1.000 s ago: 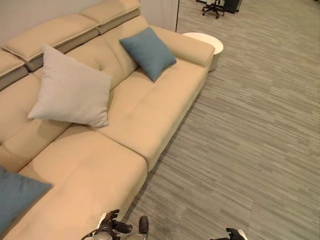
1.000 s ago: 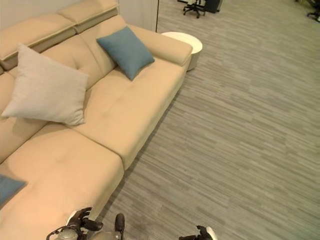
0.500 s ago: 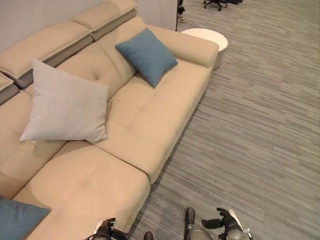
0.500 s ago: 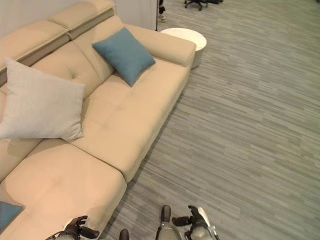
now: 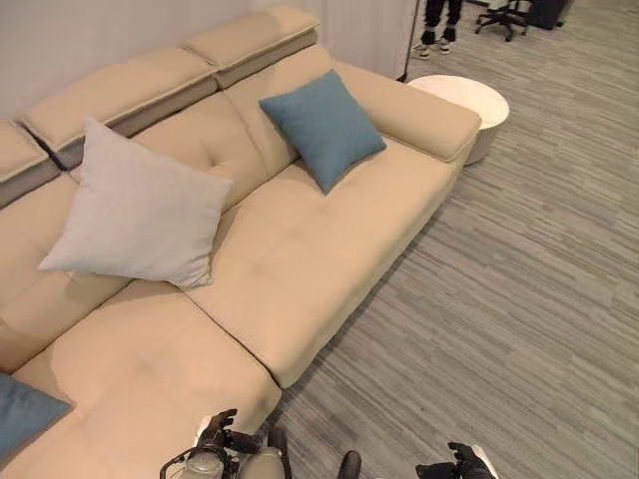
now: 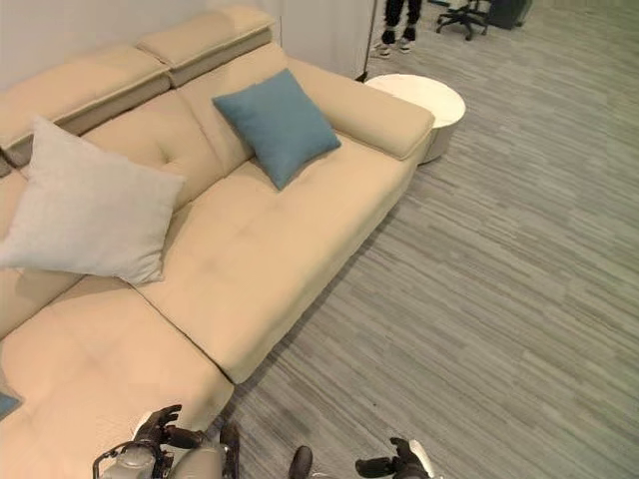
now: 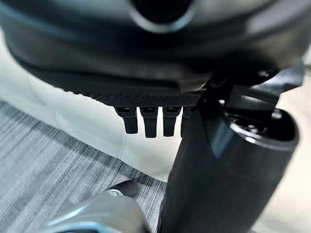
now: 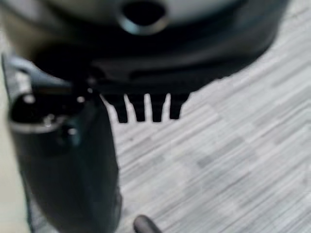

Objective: Pick up all the scattered cushions and arrange them neatly on the sofa.

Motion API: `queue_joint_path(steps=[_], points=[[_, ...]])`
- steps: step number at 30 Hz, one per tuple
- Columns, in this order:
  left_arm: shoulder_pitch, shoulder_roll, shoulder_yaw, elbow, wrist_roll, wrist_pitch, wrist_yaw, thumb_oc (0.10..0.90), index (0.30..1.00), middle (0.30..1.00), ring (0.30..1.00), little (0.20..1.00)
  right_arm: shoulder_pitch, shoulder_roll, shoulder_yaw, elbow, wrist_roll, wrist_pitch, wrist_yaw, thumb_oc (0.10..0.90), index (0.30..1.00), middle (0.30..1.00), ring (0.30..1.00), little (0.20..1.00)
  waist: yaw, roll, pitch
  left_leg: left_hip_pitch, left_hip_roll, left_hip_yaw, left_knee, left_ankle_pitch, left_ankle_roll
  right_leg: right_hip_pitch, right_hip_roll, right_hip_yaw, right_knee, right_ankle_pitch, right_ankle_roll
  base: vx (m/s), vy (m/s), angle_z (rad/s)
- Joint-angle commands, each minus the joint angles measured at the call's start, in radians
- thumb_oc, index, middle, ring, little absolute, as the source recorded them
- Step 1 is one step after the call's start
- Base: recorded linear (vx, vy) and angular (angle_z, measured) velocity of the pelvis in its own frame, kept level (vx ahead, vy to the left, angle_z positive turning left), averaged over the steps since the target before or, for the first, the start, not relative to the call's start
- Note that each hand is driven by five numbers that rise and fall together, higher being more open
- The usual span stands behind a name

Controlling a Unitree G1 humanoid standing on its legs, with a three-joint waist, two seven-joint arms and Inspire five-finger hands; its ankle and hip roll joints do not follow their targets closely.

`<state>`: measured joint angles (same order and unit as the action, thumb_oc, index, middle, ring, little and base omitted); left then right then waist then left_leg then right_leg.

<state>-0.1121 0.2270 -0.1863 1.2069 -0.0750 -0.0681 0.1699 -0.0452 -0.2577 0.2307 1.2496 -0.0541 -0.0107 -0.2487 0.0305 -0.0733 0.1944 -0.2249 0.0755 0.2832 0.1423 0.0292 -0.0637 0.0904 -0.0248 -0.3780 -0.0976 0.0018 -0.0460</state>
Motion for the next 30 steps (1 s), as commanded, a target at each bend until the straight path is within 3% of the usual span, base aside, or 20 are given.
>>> queue_joint_path(steps=[1,5,6,8,10,13,14,15,16,17,21,25,26,30], points=[[0.044,-0.018,-0.031,0.017,0.036,-0.002,0.004,0.800,0.900,0.900,0.900,0.900,-0.019,-0.044,0.000,-0.010,0.018,-0.015,-0.026,0.800,0.900,0.900,0.900,0.900,0.011,0.015,-0.023,0.008,-0.025,0.027,0.041,-0.036,0.035,0.019,-0.018,0.081,0.098,-0.151,0.098,0.24,0.088,0.42],[0.064,-0.020,-0.012,0.023,0.024,-0.002,0.004,0.800,0.900,0.900,0.900,0.900,-0.012,-0.035,0.011,-0.007,-0.002,-0.015,-0.021,0.800,0.900,0.900,0.900,0.900,0.025,0.017,-0.044,0.047,-0.064,-0.012,-0.016,-0.048,0.057,0.032,-0.018,0.079,0.132,-0.173,0.111,0.20,0.089,-0.08],[0.071,-0.012,-0.001,0.023,0.022,-0.002,0.002,0.800,0.900,0.900,0.900,0.900,-0.012,-0.031,0.017,-0.006,-0.030,-0.013,-0.014,0.800,0.900,0.900,0.900,0.900,0.044,0.007,-0.067,0.099,-0.088,-0.022,-0.055,-0.071,0.081,0.024,-0.045,0.065,0.222,-0.176,0.141,0.21,0.092,-0.05],[0.071,-0.010,0.002,0.021,0.021,-0.002,0.000,0.800,0.900,0.900,0.900,0.900,-0.014,-0.029,0.016,-0.005,-0.036,-0.012,-0.013,0.800,0.900,0.900,0.900,0.900,0.049,0.008,-0.069,0.120,-0.095,-0.031,-0.072,-0.078,0.091,0.005,-0.062,0.057,0.284,-0.168,0.160,0.19,0.105,0.19],[0.060,0.006,0.000,0.002,0.021,-0.005,0.001,0.800,0.900,0.900,0.900,0.900,-0.027,-0.025,0.018,-0.022,-0.040,-0.013,-0.009,0.800,0.900,0.900,0.900,0.900,0.029,0.021,-0.046,0.171,-0.106,-0.089,-0.108,-0.078,0.115,-0.112,-0.090,0.086,0.525,-0.092,0.206,0.14,0.090,0.36],[0.057,0.012,-0.002,0.000,0.019,-0.010,0.003,0.800,0.900,0.900,0.900,0.900,-0.032,-0.019,0.018,-0.030,-0.034,-0.019,-0.006,0.800,0.900,0.900,0.900,0.900,0.016,0.032,-0.043,0.200,-0.111,-0.135,-0.145,-0.071,0.116,-0.155,-0.085,0.133,0.562,-0.091,0.203,0.08,0.001,0.92],[0.055,0.013,-0.003,0.001,0.019,-0.013,0.005,0.800,0.900,0.900,0.900,0.900,-0.036,-0.018,0.020,-0.033,-0.032,-0.021,-0.007,0.800,0.900,0.900,0.900,0.900,0.013,0.038,-0.046,0.206,-0.111,-0.157,-0.158,-0.066,0.113,-0.171,-0.080,0.156,0.536,-0.094,0.191,0.16,-0.062,1.02],[0.051,0.013,-0.007,0.001,0.014,-0.016,0.007,0.800,0.900,0.900,0.900,0.900,-0.046,-0.020,0.026,-0.040,-0.028,-0.021,-0.007,0.800,0.900,0.900,0.900,0.900,0.002,0.043,-0.037,0.222,-0.115,-0.201,-0.166,-0.066,0.111,-0.199,-0.066,0.220,0.460,-0.113,0.171,0.12,-0.063,0.71],[0.051,0.013,-0.007,0.001,0.014,-0.016,0.007,0.800,0.900,0.900,0.900,0.900,-0.046,-0.020,0.026,-0.040,-0.028,-0.021,-0.007,0.800,0.900,0.900,0.900,0.900,0.002,0.044,-0.039,0.218,-0.114,-0.200,-0.165,-0.065,0.111,-0.201,-0.064,0.220,0.456,-0.109,0.170,0.13,-0.069,0.69],[0.048,0.012,-0.010,0.004,0.014,-0.017,0.008,0.800,0.900,0.900,0.900,0.900,-0.051,-0.021,0.027,-0.044,-0.022,-0.021,-0.006,0.800,0.900,0.900,0.900,0.900,-0.007,0.044,-0.035,0.226,-0.121,-0.225,-0.165,-0.069,0.112,-0.221,-0.047,0.269,0.407,-0.101,0.166,0.09,-0.049,0.63],[0.036,0.008,-0.014,0.025,0.017,-0.025,0.016,0.800,0.900,0.900,0.900,0.900,-0.054,-0.021,0.030,-0.049,-0.013,-0.014,-0.004,0.800,0.900,0.900,0.900,0.900,-0.042,0.037,-0.018,0.247,-0.153,-0.334,-0.158,-0.092,0.104,-0.290,-0.006,0.472,0.249,-0.015,0.192,0.13,-0.102,0.65],[0.030,0.007,-0.019,0.033,0.018,-0.028,0.013,0.800,0.900,0.900,0.900,0.900,-0.048,-0.022,0.025,-0.040,-0.017,-0.014,0.000,0.800,0.900,0.900,0.900,0.900,-0.052,0.029,-0.012,0.260,-0.165,-0.381,-0.139,-0.113,0.092,-0.271,-0.034,0.449,0.209,0.006,0.196,0.12,-0.143,1.15],[0.035,0.002,-0.015,0.043,0.016,-0.025,0.011,0.800,0.900,0.900,0.900,0.900,-0.043,-0.022,0.021,-0.024,-0.023,-0.016,0.005,0.800,0.900,0.900,0.900,0.900,-0.046,0.019,-0.027,0.261,-0.157,-0.406,-0.132,-0.123,0.072,-0.234,-0.049,0.404,0.181,0.004,0.185,0.14,-0.274,1.10],[0.040,0.001,-0.019,0.043,0.016,-0.024,0.006,0.800,0.900,0.900,0.900,0.900,-0.044,-0.029,0.019,-0.016,-0.025,-0.022,0.006,0.800,0.900,0.900,0.900,0.900,-0.039,0.017,-0.044,0.260,-0.128,-0.433,-0.147,-0.116,0.048,-0.189,-0.044,0.346,0.156,-0.016,0.168,0.12,-0.284,0.67]])
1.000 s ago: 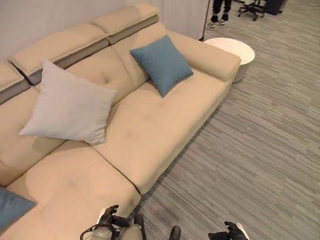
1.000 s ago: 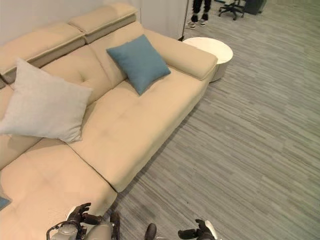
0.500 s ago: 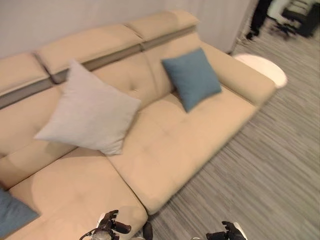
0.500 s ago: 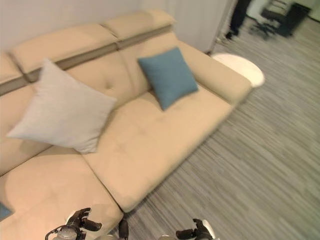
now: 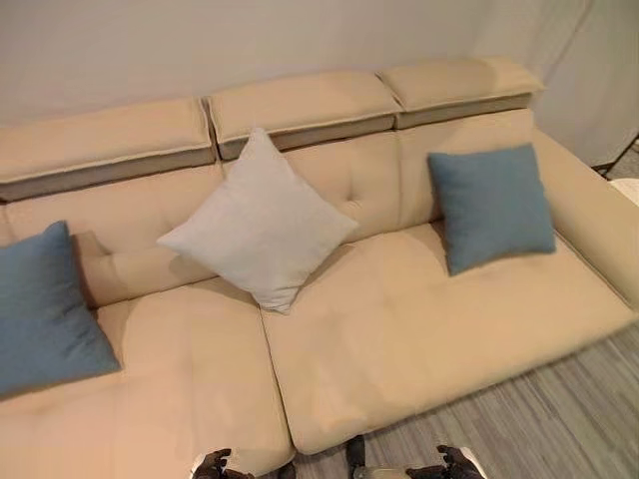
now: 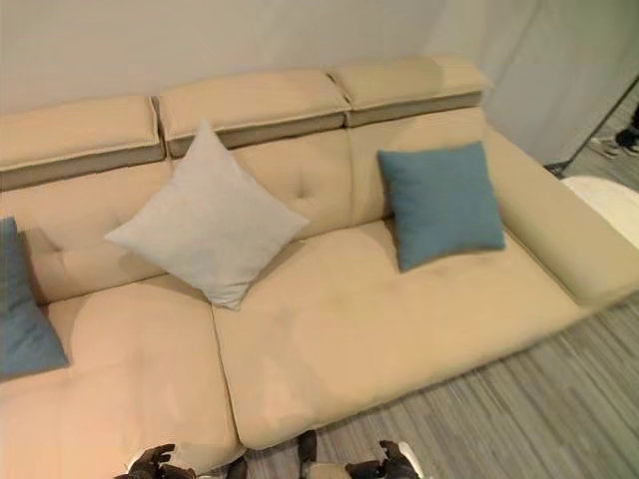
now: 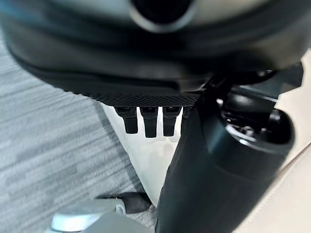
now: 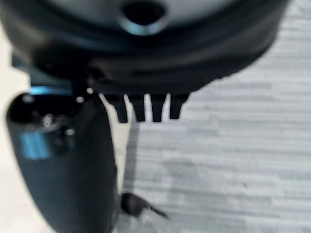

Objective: Pick up all the scattered cushions and arrange them neatly on the sofa.

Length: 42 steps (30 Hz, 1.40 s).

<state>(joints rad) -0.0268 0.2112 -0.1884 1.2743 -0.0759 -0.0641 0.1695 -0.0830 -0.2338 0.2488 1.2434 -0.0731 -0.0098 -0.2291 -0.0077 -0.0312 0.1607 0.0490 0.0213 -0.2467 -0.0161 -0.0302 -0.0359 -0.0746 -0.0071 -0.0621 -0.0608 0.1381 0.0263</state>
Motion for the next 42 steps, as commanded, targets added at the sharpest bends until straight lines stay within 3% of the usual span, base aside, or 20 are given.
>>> queue_joint_path(steps=[1,5,8,9,11,12,16,21,23,25,29,30,35,37,39,42], points=[[-0.051,0.014,-0.022,-0.026,0.011,-0.028,0.006,0.800,0.900,0.900,0.900,0.900,-0.006,-0.058,-0.006,-0.011,0.003,-0.029,-0.017,0.800,0.900,0.900,0.900,0.900,0.001,-0.026,-0.010,-0.029,-0.060,0.089,0.012,-0.049,0.006,-0.011,-0.061,0.002,0.108,-0.166,0.084,0.01,-0.145,0.60],[-0.054,0.009,-0.033,-0.034,0.010,-0.027,0.003,0.800,0.900,0.900,0.900,0.900,-0.004,-0.064,-0.011,-0.014,0.010,-0.035,-0.021,0.800,0.900,0.900,0.900,0.900,-0.006,-0.029,-0.010,-0.048,-0.043,0.111,0.028,-0.051,-0.006,0.022,-0.063,-0.041,0.079,-0.174,0.073,0.03,-0.141,0.66],[-0.057,0.001,-0.048,-0.058,0.012,-0.028,0.002,0.800,0.900,0.900,0.900,0.900,0.010,-0.076,-0.028,-0.027,0.023,-0.036,-0.023,0.800,0.900,0.900,0.900,0.900,-0.032,-0.030,-0.001,-0.096,-0.002,0.342,0.065,-0.037,-0.006,0.063,-0.090,-0.130,0.047,-0.184,0.074,-0.03,-0.026,0.70],[-0.057,0.001,-0.048,-0.058,0.012,-0.027,0.002,0.800,0.900,0.900,0.900,0.900,0.010,-0.076,-0.028,-0.027,0.023,-0.036,-0.023,0.800,0.900,0.900,0.900,0.900,-0.031,-0.029,-0.001,-0.097,-0.002,0.343,0.067,-0.038,-0.007,0.062,-0.090,-0.129,0.047,-0.184,0.074,-0.03,0.003,0.85],[-0.059,0.005,-0.048,-0.069,0.018,-0.024,0.002,0.800,0.900,0.900,0.900,0.900,0.015,-0.075,-0.035,-0.021,0.033,-0.029,-0.026,0.800,0.900,0.900,0.900,0.900,-0.044,-0.031,-0.009,-0.106,0.012,0.475,0.087,-0.043,0.005,0.074,-0.096,-0.165,0.041,-0.186,0.077,0.03,0.019,0.84],[-0.056,0.007,-0.044,-0.066,0.019,-0.022,0.000,0.800,0.900,0.900,0.900,0.900,0.015,-0.072,-0.036,-0.016,0.034,-0.028,-0.027,0.800,0.900,0.900,0.900,0.900,-0.043,-0.031,-0.015,-0.102,0.011,0.484,0.082,-0.045,0.006,0.078,-0.094,-0.168,0.043,-0.187,0.077,0.10,0.049,0.65],[-0.037,0.016,-0.022,-0.054,0.013,-0.019,-0.002,0.800,0.900,0.900,0.900,0.900,0.018,-0.056,-0.031,-0.003,0.027,-0.025,-0.026,0.800,0.900,0.900,0.900,0.900,-0.034,-0.040,-0.034,-0.074,0.000,0.464,0.044,-0.049,0.019,0.086,-0.099,-0.174,0.061,-0.193,0.088,0.11,0.077,0.21],[-0.035,0.029,-0.006,-0.059,0.005,-0.022,0.000,0.800,0.900,0.900,0.900,0.900,0.008,-0.045,-0.017,-0.012,0.009,-0.022,-0.021,0.800,0.900,0.900,0.900,0.900,-0.014,-0.042,-0.024,-0.043,-0.017,0.447,0.002,-0.053,0.046,0.034,-0.124,-0.163,0.204,-0.202,0.108,0.01,0.116,-0.01],[-0.044,0.046,-0.009,-0.080,0.004,-0.028,0.007,0.800,0.900,0.900,0.900,0.900,-0.004,-0.038,-0.015,-0.027,0.011,-0.023,-0.022,0.800,0.900,0.900,0.900,0.900,-0.020,-0.038,-0.003,-0.026,-0.021,0.422,-0.016,-0.044,0.056,-0.032,-0.127,-0.111,0.335,-0.175,0.150,0.02,0.076,-0.19],[-0.050,0.051,-0.014,-0.098,0.003,-0.038,0.014,0.800,0.900,0.900,0.900,0.900,-0.005,-0.037,-0.023,-0.041,0.020,-0.028,-0.025,0.800,0.900,0.900,0.900,0.900,-0.026,-0.034,-0.011,-0.017,-0.021,0.406,-0.032,-0.044,0.052,-0.046,-0.111,-0.055,0.304,-0.183,0.143,0.08,0.001,0.08],[-0.069,0.067,-0.025,-0.134,0.002,-0.050,0.028,0.800,0.900,0.900,0.900,0.900,-0.012,-0.046,-0.031,-0.059,0.031,-0.035,-0.034,0.800,0.900,0.900,0.900,0.900,-0.034,-0.036,-0.013,-0.003,-0.020,0.388,-0.037,-0.050,0.041,-0.056,-0.124,-0.027,0.192,-0.154,0.132,0.11,-0.067,0.35],[-0.074,0.069,-0.017,-0.171,-0.019,-0.061,0.035,0.800,0.900,0.900,0.900,0.900,-0.010,-0.052,-0.046,-0.084,0.046,-0.038,-0.040,0.800,0.900,0.900,0.900,0.900,-0.035,-0.051,-0.016,0.004,-0.028,0.377,-0.026,-0.057,0.034,-0.030,-0.133,-0.020,0.140,-0.146,0.139,0.17,-0.127,0.29],[-0.055,0.072,-0.004,-0.316,-0.052,-0.086,0.053,0.800,0.900,0.900,0.900,0.900,-0.007,-0.105,-0.067,-0.231,0.041,-0.062,-0.069,0.800,0.900,0.900,0.900,0.900,-0.030,-0.060,-0.033,0.016,-0.013,0.377,-0.038,-0.051,0.018,0.002,-0.123,-0.026,0.096,-0.129,0.134,0.12,-0.134,0.08],[-0.026,0.080,0.006,-0.479,-0.092,-0.101,0.057,0.800,0.900,0.900,0.900,0.900,0.014,-0.158,-0.102,-0.385,0.034,-0.081,-0.084,0.800,0.900,0.900,0.900,0.900,-0.034,-0.060,-0.035,0.015,0.002,0.370,-0.053,-0.037,0.003,0.021,-0.108,-0.033,0.068,-0.136,0.125,0.08,-0.120,-0.02],[-0.025,0.080,0.006,-0.481,-0.092,-0.100,0.057,0.800,0.900,0.900,0.900,0.900,0.016,-0.158,-0.103,-0.386,0.034,-0.080,-0.084,0.800,0.900,0.900,0.900,0.900,-0.035,-0.060,-0.035,0.016,0.002,0.369,-0.054,-0.037,0.003,0.022,-0.108,-0.035,0.067,-0.136,0.125,0.02,-0.069,0.10],[-0.040,0.079,-0.002,-0.694,-0.150,-0.124,0.076,0.800,0.900,0.900,0.900,0.900,0.000,-0.236,-0.144,-0.572,0.015,-0.090,-0.111,0.800,0.900,0.900,0.900,0.900,-0.044,-0.057,-0.024,-0.018,0.029,0.354,-0.071,-0.011,-0.025,0.028,-0.090,-0.067,0.011,-0.133,0.112,0.01,-0.180,0.21]])
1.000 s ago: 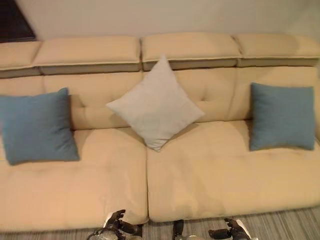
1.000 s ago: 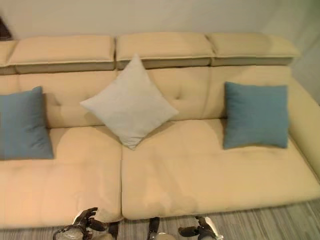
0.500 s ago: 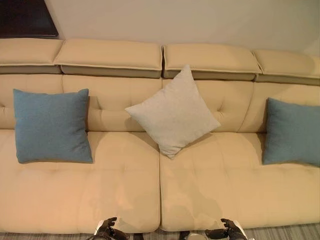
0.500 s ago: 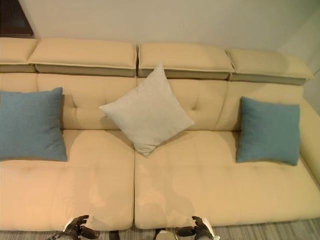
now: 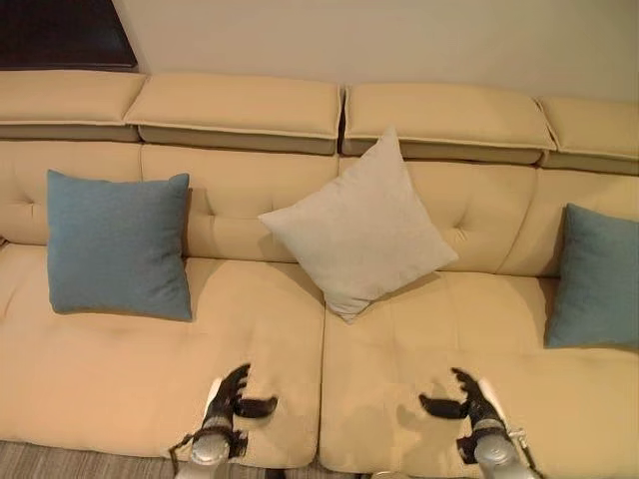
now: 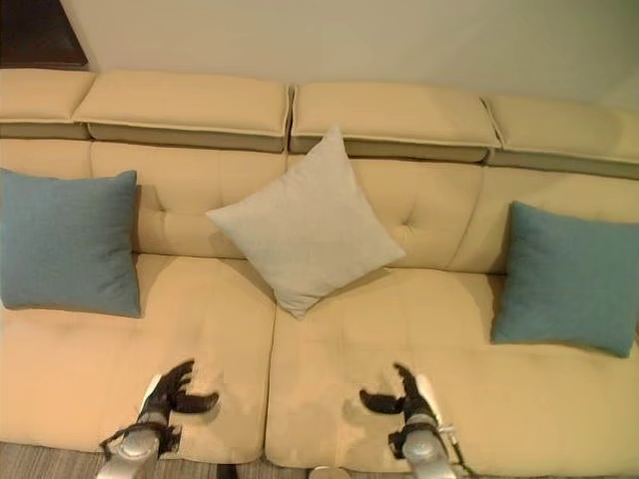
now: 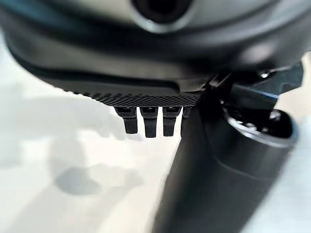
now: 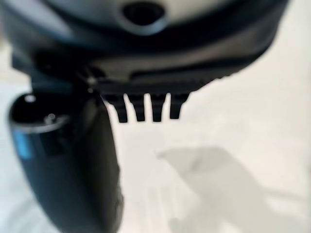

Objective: Pick up all the scattered cushions and arrange them neatly on the sofa.

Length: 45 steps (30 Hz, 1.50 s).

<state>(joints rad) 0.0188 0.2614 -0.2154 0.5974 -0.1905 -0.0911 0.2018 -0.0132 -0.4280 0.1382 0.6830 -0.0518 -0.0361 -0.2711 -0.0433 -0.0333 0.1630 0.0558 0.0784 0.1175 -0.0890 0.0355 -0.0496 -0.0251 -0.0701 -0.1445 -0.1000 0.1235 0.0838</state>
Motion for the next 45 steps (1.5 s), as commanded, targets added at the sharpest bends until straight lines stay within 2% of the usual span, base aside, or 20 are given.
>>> queue_joint_path(steps=[1,5,8,11,13,15,16,20,22,30,35,45], points=[[-0.103,0.025,0.019,-0.046,-0.047,-0.102,0.054,0.800,0.900,0.900,0.900,0.900,-0.086,-0.055,-0.036,-0.033,-0.006,-0.064,-0.078,0.800,0.900,0.900,0.900,0.900,-0.011,-0.055,-0.019,-0.037,-0.023,-0.013,0.002,-0.071,-0.017,-0.025,-0.023,0.011,0.037,-0.114,0.053,-0.04,-0.075,0.30],[-0.174,0.015,-0.002,-0.104,-0.072,-0.114,0.092,0.800,0.900,0.900,0.900,0.900,-0.153,-0.097,-0.031,-0.078,0.000,-0.064,-0.110,0.800,0.900,0.900,0.900,0.900,-0.019,-0.051,0.003,-0.090,-0.013,-0.019,0.002,-0.053,-0.028,-0.060,-0.016,0.001,0.013,-0.103,0.053,-0.11,-0.091,0.09],[-0.304,-0.004,-0.025,-0.113,-0.113,-0.140,0.166,0.800,0.900,0.900,0.900,0.900,-0.291,-0.137,0.012,-0.080,0.015,-0.056,-0.153,0.800,0.900,0.900,0.900,0.900,-0.023,-0.050,0.040,-0.171,-0.001,-0.020,0.002,-0.025,-0.040,-0.142,-0.008,0.006,0.013,-0.087,0.055,-0.16,-0.078,0.03],[-0.488,-0.020,-0.054,-0.041,-0.159,-0.162,0.228,0.800,0.900,0.900,0.900,0.900,-0.493,-0.170,0.071,-0.011,0.055,-0.056,-0.195,0.800,0.900,0.900,0.900,0.900,-0.026,-0.047,0.060,-0.261,0.006,-0.018,0.002,0.002,-0.052,-0.231,-0.001,0.010,0.013,-0.063,0.058,-0.13,-0.085,0.00],[-0.493,-0.020,-0.052,-0.038,-0.159,-0.163,0.228,0.800,0.900,0.900,0.900,0.900,-0.499,-0.171,0.073,-0.007,0.056,-0.057,-0.195,0.800,0.900,0.900,0.900,0.900,-0.028,-0.046,0.060,-0.265,0.006,-0.018,0.002,0.002,-0.052,-0.235,-0.001,0.009,0.013,-0.062,0.058,-0.03,-0.023,-0.01],[-0.660,-0.005,-0.083,0.055,-0.199,-0.174,0.260,0.800,0.900,0.900,0.900,0.900,-0.700,-0.210,0.127,0.086,0.102,-0.063,-0.238,0.800,0.900,0.900,0.900,0.900,-0.031,-0.037,0.069,-0.346,0.017,-0.020,0.002,0.021,-0.066,-0.314,0.001,0.012,0.013,-0.047,0.062,-0.09,-0.097,-0.03],[-0.701,0.001,-0.095,0.078,-0.210,-0.177,0.268,0.800,0.900,0.900,0.900,0.900,-0.751,-0.222,0.142,0.106,0.107,-0.061,-0.256,0.800,0.900,0.900,0.900,0.900,-0.032,-0.035,0.072,-0.371,0.020,-0.019,0.002,0.027,-0.070,-0.339,0.001,0.009,0.013,-0.042,0.063,-0.06,-0.062,-0.04],[-0.802,0.009,-0.112,0.133,-0.226,-0.182,0.275,0.800,0.900,0.900,0.900,0.900,-0.865,-0.244,0.157,0.151,0.111,-0.065,-0.310,0.800,0.900,0.900,0.900,0.900,-0.038,-0.027,0.073,-0.431,0.019,-0.025,0.002,0.043,-0.076,-0.399,0.001,0.013,0.013,-0.029,0.065,-0.03,-0.052,0.00],[-0.896,0.013,-0.145,0.173,-0.218,-0.181,0.297,0.800,0.900,0.900,0.900,0.900,-0.965,-0.275,0.161,0.156,0.088,-0.058,-0.387,0.800,0.900,0.900,0.900,0.900,-0.044,-0.017,0.076,-0.479,0.022,-0.029,0.002,0.048,-0.084,-0.448,0.007,0.011,0.013,-0.027,0.068,-0.01,-0.068,-0.01],[-0.980,-0.009,-0.174,0.188,-0.207,-0.173,0.325,0.800,0.900,0.900,0.900,0.900,-1.035,-0.332,0.141,0.078,0.054,-0.051,-0.476,0.800,0.900,0.900,0.900,0.900,-0.065,-0.009,0.077,-0.515,0.018,-0.041,0.002,0.046,-0.092,-0.486,0.010,0.016,0.013,-0.028,0.073,0.00,-0.028,0.07],[-1.011,-0.012,-0.196,0.192,-0.204,-0.173,0.321,0.800,0.900,0.900,0.900,0.900,-1.066,-0.353,0.156,0.085,0.054,-0.052,-0.476,0.800,0.900,0.900,0.900,0.900,-0.072,-0.010,0.073,-0.519,0.015,-0.040,0.002,0.048,-0.093,-0.492,0.006,0.016,0.013,-0.023,0.074,0.01,-0.001,0.01],[-1.109,0.003,-0.253,0.190,-0.224,-0.170,0.294,0.800,0.900,0.900,0.900,0.900,-1.273,-0.405,0.330,0.178,0.140,-0.061,-0.381,0.800,0.900,0.900,0.900,0.900,-0.058,-0.013,0.077,-0.538,0.009,-0.048,0.002,0.046,-0.097,-0.512,0.000,0.011,0.013,-0.015,0.079,0.00,-0.001,0.00]])
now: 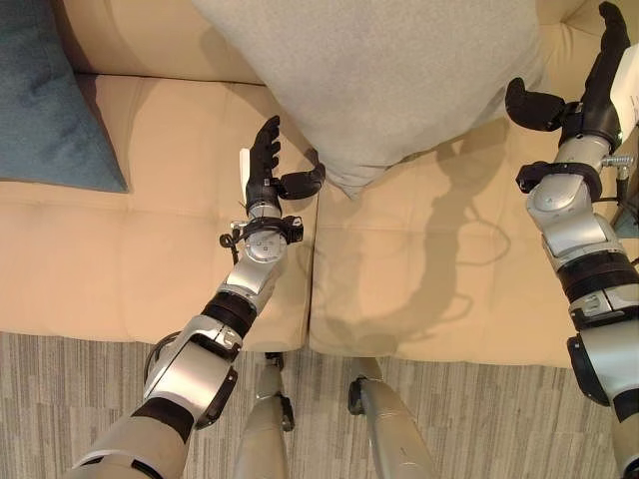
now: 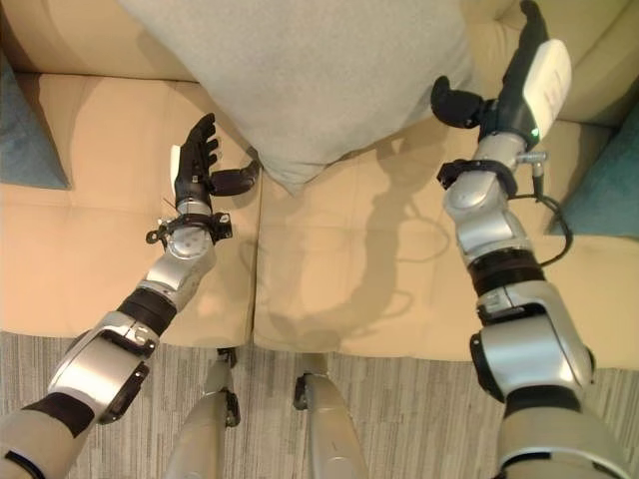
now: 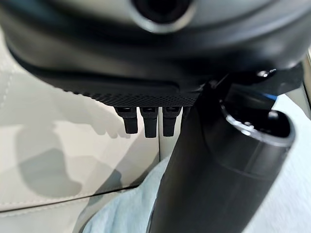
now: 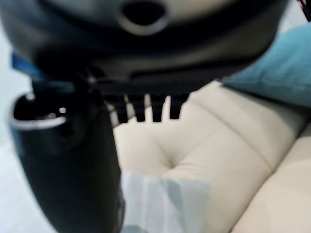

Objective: Pick up all the scattered cushions and arrange them neatly on the sofa.

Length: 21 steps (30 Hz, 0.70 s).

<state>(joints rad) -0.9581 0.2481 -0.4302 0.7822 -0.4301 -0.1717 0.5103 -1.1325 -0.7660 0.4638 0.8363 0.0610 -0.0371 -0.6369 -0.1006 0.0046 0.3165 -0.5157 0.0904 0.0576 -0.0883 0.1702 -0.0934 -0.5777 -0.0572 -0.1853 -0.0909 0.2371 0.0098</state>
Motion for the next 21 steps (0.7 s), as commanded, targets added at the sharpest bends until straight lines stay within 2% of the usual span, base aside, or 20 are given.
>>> queue_joint_path(steps=[1,7,16,17,18,19,21], points=[[-0.148,0.011,-0.049,0.002,0.013,-0.091,-0.020,0.800,0.900,0.900,0.900,0.900,-0.190,-0.071,0.041,0.044,0.040,-0.058,0.005,0.800,0.900,0.900,0.900,0.900,0.003,-0.053,-0.073,0.028,-0.004,0.009,0.001,-0.085,-0.055,0.036,-0.012,0.050,0.004,-0.128,0.152,0.00,0.000,0.00],[-0.175,-0.014,-0.074,-0.013,-0.006,-0.093,-0.032,0.800,0.900,0.900,0.900,0.900,-0.239,-0.056,0.099,0.080,0.073,-0.056,0.049,0.800,0.900,0.900,0.900,0.900,0.012,-0.058,-0.064,0.011,-0.003,-0.001,0.001,-0.076,-0.058,0.026,-0.013,0.040,0.004,-0.128,0.153,0.01,-0.029,0.04],[-0.228,-0.053,-0.107,-0.025,-0.049,-0.103,-0.062,0.800,0.900,0.900,0.900,0.900,-0.239,0.021,0.143,0.159,0.149,-0.062,0.142,0.800,0.900,0.900,0.900,0.900,0.037,-0.058,-0.047,-0.027,0.000,-0.018,0.001,-0.060,-0.065,-0.006,-0.009,0.021,0.004,-0.124,0.151,0.00,-0.030,0.07],[-0.233,-0.055,-0.109,-0.026,-0.058,-0.105,-0.066,0.800,0.900,0.900,0.900,0.900,-0.237,0.030,0.147,0.161,0.165,-0.066,0.155,0.577,0.566,0.566,0.566,0.566,0.040,-0.057,-0.045,-0.031,0.001,-0.020,0.001,-0.059,-0.066,-0.009,-0.009,0.019,0.004,-0.123,0.151,-0.01,-0.039,0.10],[-0.235,-0.049,-0.113,-0.042,-0.072,-0.112,-0.074,0.502,0.453,0.453,0.453,0.453,-0.233,0.037,0.159,0.151,0.180,-0.072,0.175,0.400,0.300,0.300,0.300,0.300,0.043,-0.056,-0.042,-0.039,0.003,-0.026,0.001,-0.055,-0.067,-0.016,-0.006,0.017,0.004,-0.124,0.150,-0.01,-0.041,0.08],[-0.234,-0.046,-0.114,-0.058,-0.077,-0.115,-0.080,0.400,0.300,0.300,0.300,0.300,-0.226,0.041,0.159,0.140,0.183,-0.075,0.184,0.400,0.300,0.300,0.300,0.300,0.044,-0.055,-0.041,-0.042,0.003,-0.027,0.001,-0.054,-0.068,-0.018,-0.005,0.016,0.004,-0.124,0.150,-0.01,-0.031,0.07],[-0.234,-0.041,-0.112,-0.072,-0.083,-0.120,-0.082,0.400,0.300,0.300,0.300,0.300,-0.218,0.041,0.163,0.128,0.178,-0.078,0.189,0.400,0.300,0.300,0.300,0.300,0.046,-0.053,-0.041,-0.044,0.005,-0.028,0.001,-0.052,-0.069,-0.020,-0.005,0.016,0.004,-0.125,0.150,0.00,-0.005,0.06]])
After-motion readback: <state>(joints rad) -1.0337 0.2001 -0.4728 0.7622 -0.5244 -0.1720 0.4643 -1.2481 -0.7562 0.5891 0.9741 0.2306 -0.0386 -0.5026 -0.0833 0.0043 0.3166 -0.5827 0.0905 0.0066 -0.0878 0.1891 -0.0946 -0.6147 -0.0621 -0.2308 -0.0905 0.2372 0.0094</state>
